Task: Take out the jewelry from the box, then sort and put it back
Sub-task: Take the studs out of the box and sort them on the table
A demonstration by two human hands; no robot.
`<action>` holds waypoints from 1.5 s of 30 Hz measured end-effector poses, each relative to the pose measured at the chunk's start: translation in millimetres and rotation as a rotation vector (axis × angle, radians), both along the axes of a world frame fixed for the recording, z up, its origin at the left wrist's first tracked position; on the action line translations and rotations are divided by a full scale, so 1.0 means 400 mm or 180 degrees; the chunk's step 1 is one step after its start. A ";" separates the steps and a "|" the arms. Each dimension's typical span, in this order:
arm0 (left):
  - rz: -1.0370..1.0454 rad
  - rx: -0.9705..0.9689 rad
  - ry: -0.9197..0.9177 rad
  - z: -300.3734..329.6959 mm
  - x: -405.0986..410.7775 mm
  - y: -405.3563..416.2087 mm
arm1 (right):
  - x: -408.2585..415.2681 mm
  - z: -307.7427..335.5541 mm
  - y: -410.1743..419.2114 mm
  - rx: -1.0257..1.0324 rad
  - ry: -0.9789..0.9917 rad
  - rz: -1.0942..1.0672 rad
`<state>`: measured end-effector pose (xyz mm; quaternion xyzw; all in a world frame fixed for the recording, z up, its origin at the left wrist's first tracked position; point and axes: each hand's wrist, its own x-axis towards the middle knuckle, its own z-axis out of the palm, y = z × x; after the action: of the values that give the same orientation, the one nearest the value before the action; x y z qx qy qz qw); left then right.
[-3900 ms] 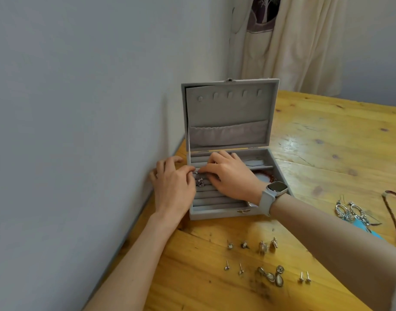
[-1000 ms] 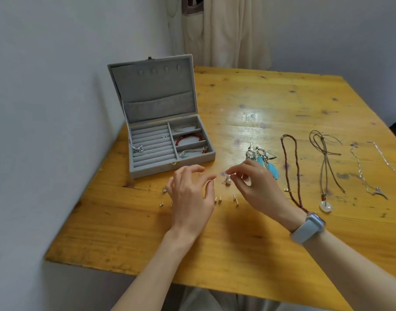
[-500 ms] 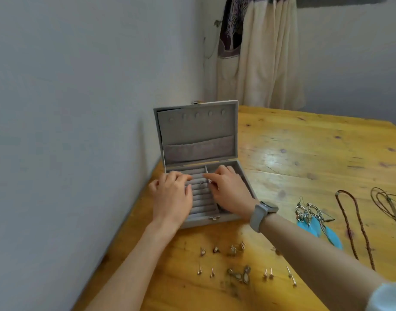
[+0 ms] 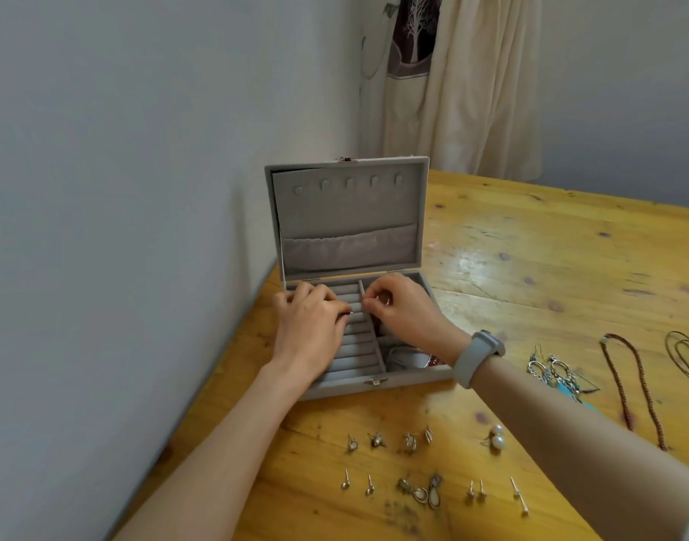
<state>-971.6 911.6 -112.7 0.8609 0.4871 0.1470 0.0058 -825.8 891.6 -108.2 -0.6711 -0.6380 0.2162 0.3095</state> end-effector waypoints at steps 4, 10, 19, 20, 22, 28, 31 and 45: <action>0.0013 0.0118 0.0072 0.000 0.010 0.000 | 0.035 0.021 -0.038 0.0084 0.0322 -0.0071; 0.0100 -0.0390 0.0231 0.036 0.035 0.034 | 0.067 0.040 -0.099 0.0127 0.0470 -0.0202; 0.0168 -0.0418 -0.1193 0.091 -0.007 -0.123 | 0.038 0.064 -0.274 0.0409 0.0879 -0.0333; 0.0164 -0.0467 -0.1357 0.086 -0.021 -0.161 | 0.027 0.059 -0.300 0.0453 0.0909 -0.0344; 0.0231 -0.0702 -0.1597 0.069 -0.062 -0.252 | -0.002 0.041 -0.362 0.0422 0.0898 -0.0296; 0.0555 -0.1024 -0.1797 -0.014 -0.160 -0.449 | -0.107 -0.048 -0.505 0.0307 0.0524 -0.0072; 0.0586 -0.1038 -0.1630 -0.050 -0.174 -0.477 | -0.148 -0.090 -0.525 0.0347 0.0001 -0.0095; 0.0648 -0.0657 -0.1340 -0.087 -0.175 -0.474 | -0.193 -0.093 -0.491 0.0372 -0.0591 -0.0258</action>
<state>-1041.7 722.0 -147.4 0.7526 0.5718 0.2724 0.1801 -903.0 695.1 -145.4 -0.6943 -0.6478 0.1029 0.2962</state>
